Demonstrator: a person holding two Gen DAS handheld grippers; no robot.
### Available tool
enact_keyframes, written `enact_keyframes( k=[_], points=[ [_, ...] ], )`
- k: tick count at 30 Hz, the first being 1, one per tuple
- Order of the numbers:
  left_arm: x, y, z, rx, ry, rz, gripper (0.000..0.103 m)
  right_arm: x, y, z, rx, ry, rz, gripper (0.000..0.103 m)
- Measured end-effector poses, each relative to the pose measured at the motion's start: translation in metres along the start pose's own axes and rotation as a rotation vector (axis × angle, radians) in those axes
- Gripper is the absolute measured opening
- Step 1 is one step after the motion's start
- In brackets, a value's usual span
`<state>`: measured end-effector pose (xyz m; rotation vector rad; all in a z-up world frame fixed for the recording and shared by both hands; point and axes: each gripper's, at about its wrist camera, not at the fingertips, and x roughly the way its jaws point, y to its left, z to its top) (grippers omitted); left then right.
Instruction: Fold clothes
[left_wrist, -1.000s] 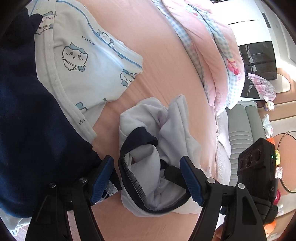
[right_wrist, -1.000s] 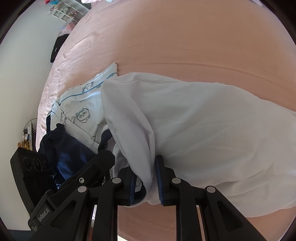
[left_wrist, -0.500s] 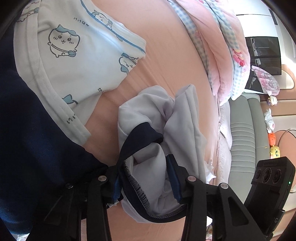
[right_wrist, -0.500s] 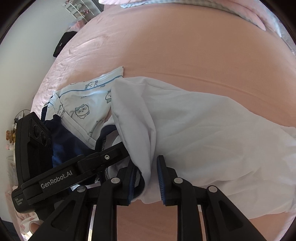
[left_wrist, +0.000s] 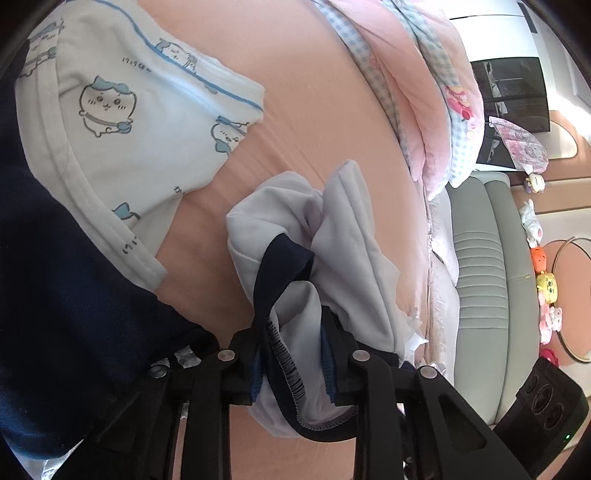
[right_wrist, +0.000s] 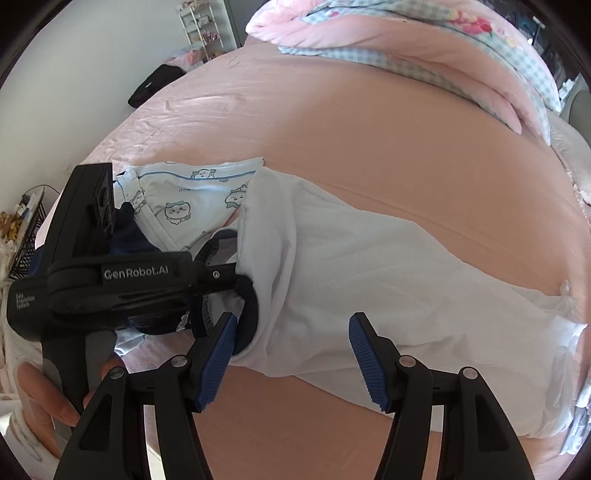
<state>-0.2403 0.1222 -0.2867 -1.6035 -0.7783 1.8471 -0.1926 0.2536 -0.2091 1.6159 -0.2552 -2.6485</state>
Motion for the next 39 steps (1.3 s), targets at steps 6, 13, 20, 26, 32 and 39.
enact_keyframes(
  k=[6, 13, 20, 26, 32, 39],
  points=[
    [0.004, -0.011, 0.002, 0.037, -0.004, 0.012, 0.021, 0.008, -0.009, 0.001, 0.076, -0.022, 0.06, 0.062],
    [0.002, -0.006, 0.0, 0.024, -0.012, 0.018, 0.018, 0.029, -0.026, 0.018, 0.171, -0.031, 0.151, 0.062],
    [0.004, -0.008, -0.006, 0.029, -0.039, -0.011, 0.017, 0.039, -0.033, 0.014, 0.175, -0.038, 0.21, 0.022],
    [-0.001, -0.017, -0.011, 0.026, -0.083, -0.019, 0.016, 0.032, -0.033, 0.012, 0.185, -0.053, 0.239, 0.02],
    [-0.008, -0.032, -0.012, 0.037, -0.104, -0.06, 0.016, 0.01, -0.035, 0.016, 0.19, -0.096, 0.247, 0.02],
    [-0.002, -0.066, -0.02, 0.114, -0.106, -0.063, 0.016, -0.012, -0.051, 0.011, 0.223, -0.122, 0.248, 0.01]
  ],
)
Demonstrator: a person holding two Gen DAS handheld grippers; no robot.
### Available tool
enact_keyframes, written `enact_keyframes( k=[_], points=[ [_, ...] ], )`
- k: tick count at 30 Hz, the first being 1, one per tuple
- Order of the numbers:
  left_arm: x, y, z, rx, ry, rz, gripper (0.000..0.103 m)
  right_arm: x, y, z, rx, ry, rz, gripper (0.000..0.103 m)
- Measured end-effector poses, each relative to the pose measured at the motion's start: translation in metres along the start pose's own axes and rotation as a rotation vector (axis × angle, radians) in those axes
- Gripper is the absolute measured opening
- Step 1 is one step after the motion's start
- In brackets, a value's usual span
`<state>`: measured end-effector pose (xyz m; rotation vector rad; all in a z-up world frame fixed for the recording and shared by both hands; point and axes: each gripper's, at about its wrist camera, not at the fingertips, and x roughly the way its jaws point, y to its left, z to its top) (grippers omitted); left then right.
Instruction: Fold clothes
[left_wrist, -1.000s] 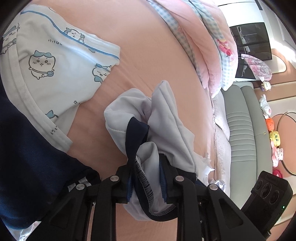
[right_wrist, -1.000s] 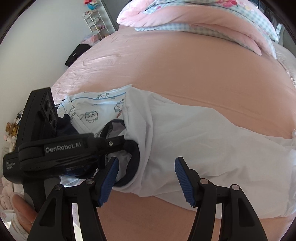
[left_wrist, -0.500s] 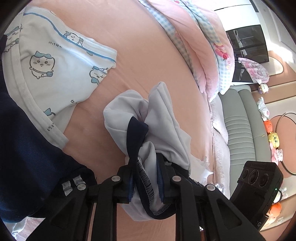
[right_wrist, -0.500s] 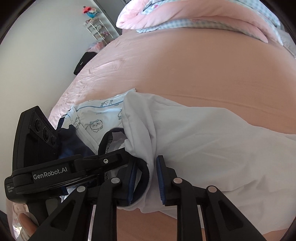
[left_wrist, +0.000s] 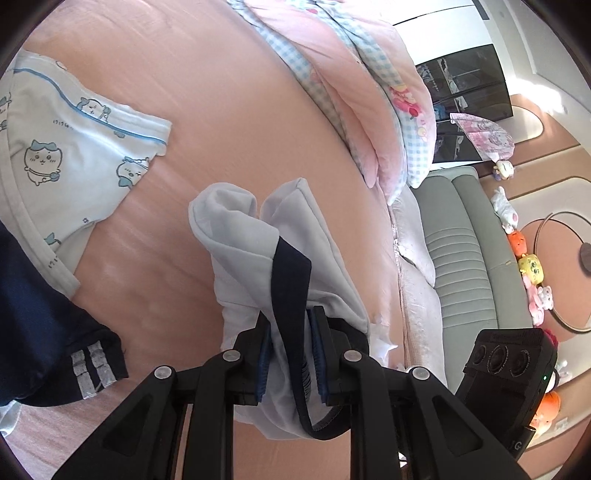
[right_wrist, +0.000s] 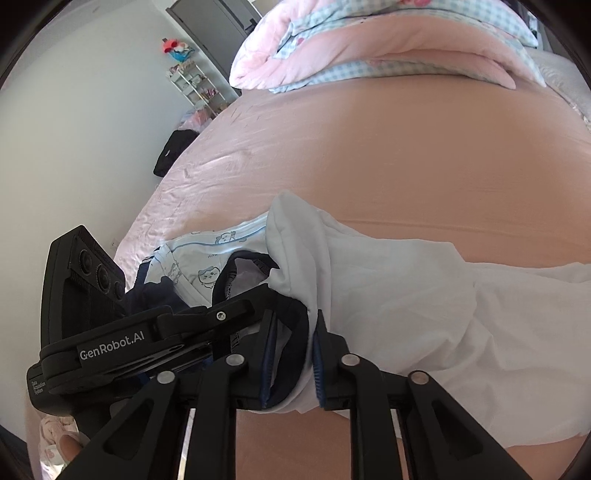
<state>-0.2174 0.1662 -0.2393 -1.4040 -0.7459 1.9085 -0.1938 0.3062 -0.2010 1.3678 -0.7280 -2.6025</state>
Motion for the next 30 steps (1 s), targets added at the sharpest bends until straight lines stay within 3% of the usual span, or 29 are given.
enact_keyframes(
  k=[7, 25, 30],
  points=[
    [0.013, -0.028, -0.011, 0.09, 0.015, 0.042, 0.016, -0.006, -0.018, -0.004, 0.069, 0.03, -0.024, 0.01],
    [0.043, -0.114, -0.029, 0.216, 0.086, -0.051, 0.016, -0.089, -0.07, -0.013, 0.219, -0.137, 0.009, 0.01],
    [0.064, -0.139, -0.045, 0.257, 0.128, -0.065, 0.016, -0.116, -0.094, -0.021, 0.248, -0.171, -0.034, 0.01]
  ],
)
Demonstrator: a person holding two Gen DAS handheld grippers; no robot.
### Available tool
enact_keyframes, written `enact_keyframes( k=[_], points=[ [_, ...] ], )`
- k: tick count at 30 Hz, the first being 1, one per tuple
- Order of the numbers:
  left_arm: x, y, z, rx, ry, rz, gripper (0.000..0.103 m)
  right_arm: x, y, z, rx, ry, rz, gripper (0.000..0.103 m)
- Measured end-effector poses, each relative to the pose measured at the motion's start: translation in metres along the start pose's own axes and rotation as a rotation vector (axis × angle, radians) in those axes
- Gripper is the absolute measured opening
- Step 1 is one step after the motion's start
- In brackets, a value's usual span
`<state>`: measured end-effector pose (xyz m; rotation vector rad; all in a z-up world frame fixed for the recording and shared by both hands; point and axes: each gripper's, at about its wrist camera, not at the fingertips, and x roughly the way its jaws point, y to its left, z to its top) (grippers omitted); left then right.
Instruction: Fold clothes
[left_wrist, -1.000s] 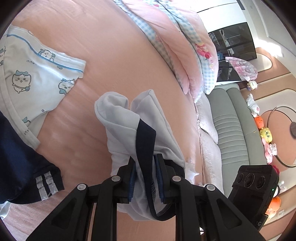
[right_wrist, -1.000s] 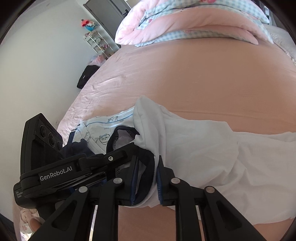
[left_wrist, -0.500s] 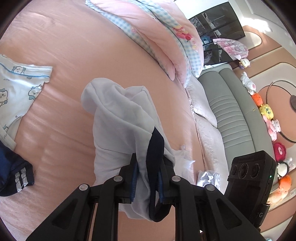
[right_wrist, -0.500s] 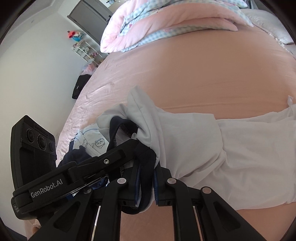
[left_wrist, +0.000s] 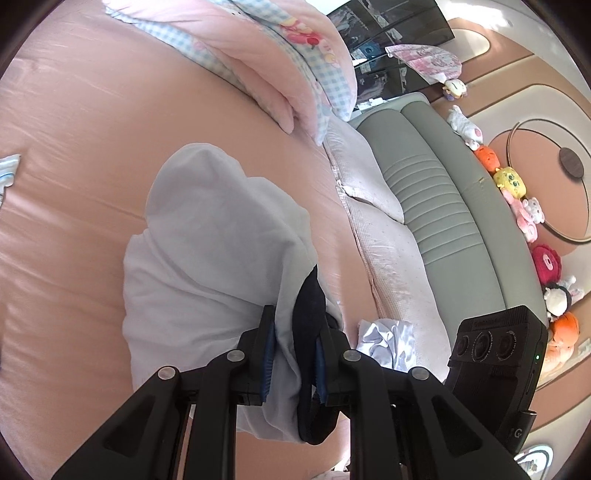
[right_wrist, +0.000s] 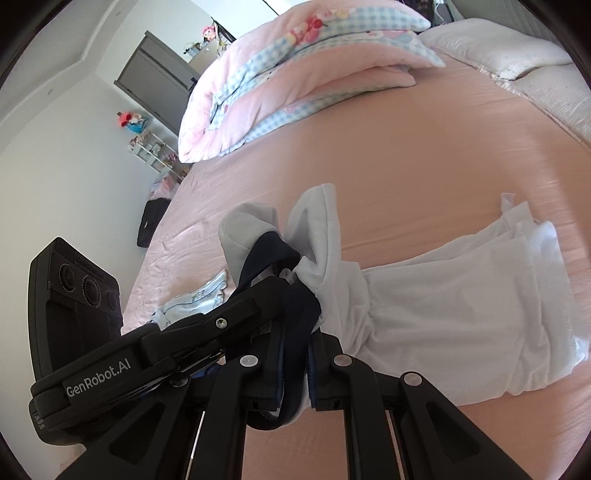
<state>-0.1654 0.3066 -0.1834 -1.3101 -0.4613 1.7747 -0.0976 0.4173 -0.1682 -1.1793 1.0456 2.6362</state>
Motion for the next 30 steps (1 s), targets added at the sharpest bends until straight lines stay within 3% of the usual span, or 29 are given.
enact_keyframes(
  k=[9, 15, 22, 25, 27, 29, 30],
  points=[
    [0.061, -0.032, -0.021, 0.013, 0.117, -0.021, 0.016, -0.029, -0.066, 0.0, 0.089, -0.012, -0.07, 0.01],
    [0.091, -0.035, -0.041, 0.005, 0.228, 0.042, 0.016, -0.028, -0.105, -0.016, 0.137, 0.056, -0.089, 0.01],
    [0.096, -0.021, -0.049, -0.088, 0.326, 0.082, 0.018, -0.016, -0.13, -0.029, 0.216, 0.132, -0.089, 0.01],
    [0.09, -0.017, -0.047, -0.126, 0.338, 0.074, 0.023, -0.017, -0.136, -0.032, 0.253, 0.132, -0.091, 0.028],
    [0.085, -0.018, -0.044, -0.125, 0.33, 0.079, 0.039, -0.022, -0.136, -0.034, 0.274, 0.109, -0.073, 0.047],
    [0.078, -0.018, -0.042, -0.119, 0.312, 0.072, 0.065, -0.028, -0.138, -0.035, 0.295, 0.083, -0.044, 0.064],
    [0.074, -0.018, -0.041, -0.12, 0.303, 0.062, 0.066, -0.031, -0.138, -0.037, 0.299, 0.071, -0.039, 0.067]
  ],
)
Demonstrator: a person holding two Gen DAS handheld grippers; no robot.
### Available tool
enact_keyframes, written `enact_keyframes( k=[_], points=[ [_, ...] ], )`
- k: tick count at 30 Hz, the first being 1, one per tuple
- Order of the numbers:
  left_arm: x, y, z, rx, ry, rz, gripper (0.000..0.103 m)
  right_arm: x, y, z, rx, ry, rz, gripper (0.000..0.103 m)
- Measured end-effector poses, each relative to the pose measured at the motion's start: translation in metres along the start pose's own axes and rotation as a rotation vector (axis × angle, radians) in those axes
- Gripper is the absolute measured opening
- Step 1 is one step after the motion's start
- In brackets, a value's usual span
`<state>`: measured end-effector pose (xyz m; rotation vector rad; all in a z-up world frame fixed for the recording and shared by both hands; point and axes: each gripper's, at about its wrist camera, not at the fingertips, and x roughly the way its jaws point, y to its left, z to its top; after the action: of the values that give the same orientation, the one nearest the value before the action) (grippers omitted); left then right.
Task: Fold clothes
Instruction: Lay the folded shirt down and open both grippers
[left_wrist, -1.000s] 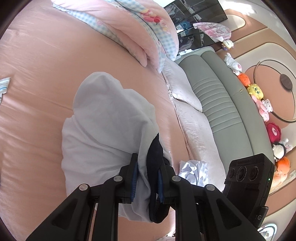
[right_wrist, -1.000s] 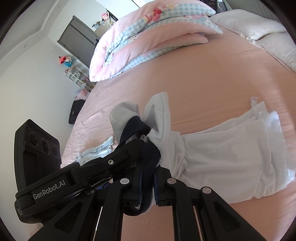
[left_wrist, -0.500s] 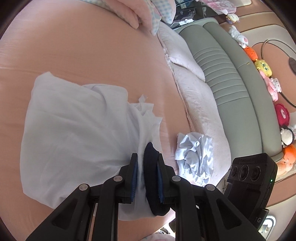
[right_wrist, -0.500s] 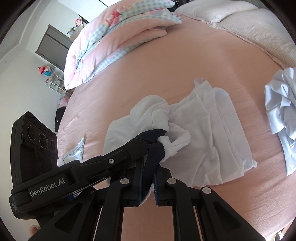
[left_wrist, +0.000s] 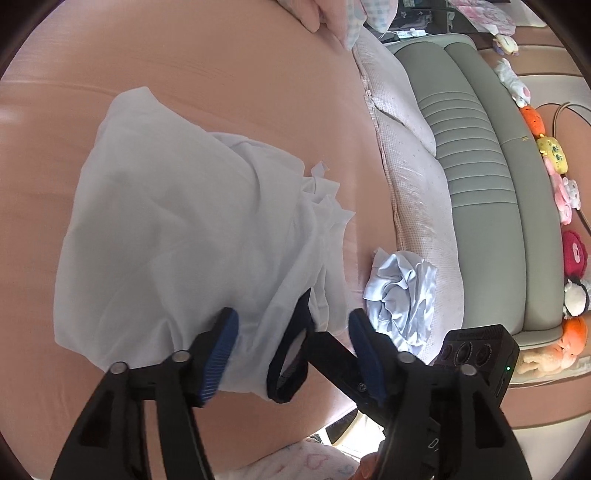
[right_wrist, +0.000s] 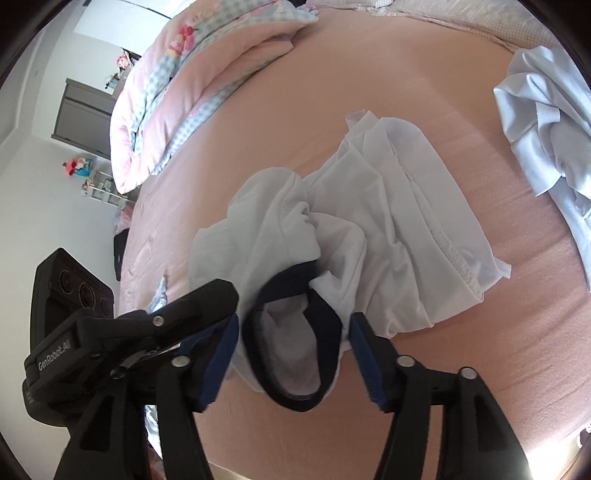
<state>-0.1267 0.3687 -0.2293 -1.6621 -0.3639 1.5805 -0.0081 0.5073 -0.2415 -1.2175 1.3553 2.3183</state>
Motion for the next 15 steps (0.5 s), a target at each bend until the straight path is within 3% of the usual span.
enact_keyframes(
  k=[10, 13, 15],
  points=[
    [-0.026, 0.022, -0.011, -0.049, -0.028, -0.006, 0.069, 0.008, -0.018, 0.005, 0.111, 0.017, 0.052, 0.067],
    [-0.032, 0.032, -0.019, -0.064, -0.064, 0.021, 0.071, 0.01, -0.023, 0.007, 0.142, 0.02, 0.053, 0.067],
    [-0.036, 0.03, -0.026, -0.016, -0.114, 0.076, 0.077, 0.013, -0.025, 0.007, 0.164, 0.031, 0.081, 0.067]
  ],
)
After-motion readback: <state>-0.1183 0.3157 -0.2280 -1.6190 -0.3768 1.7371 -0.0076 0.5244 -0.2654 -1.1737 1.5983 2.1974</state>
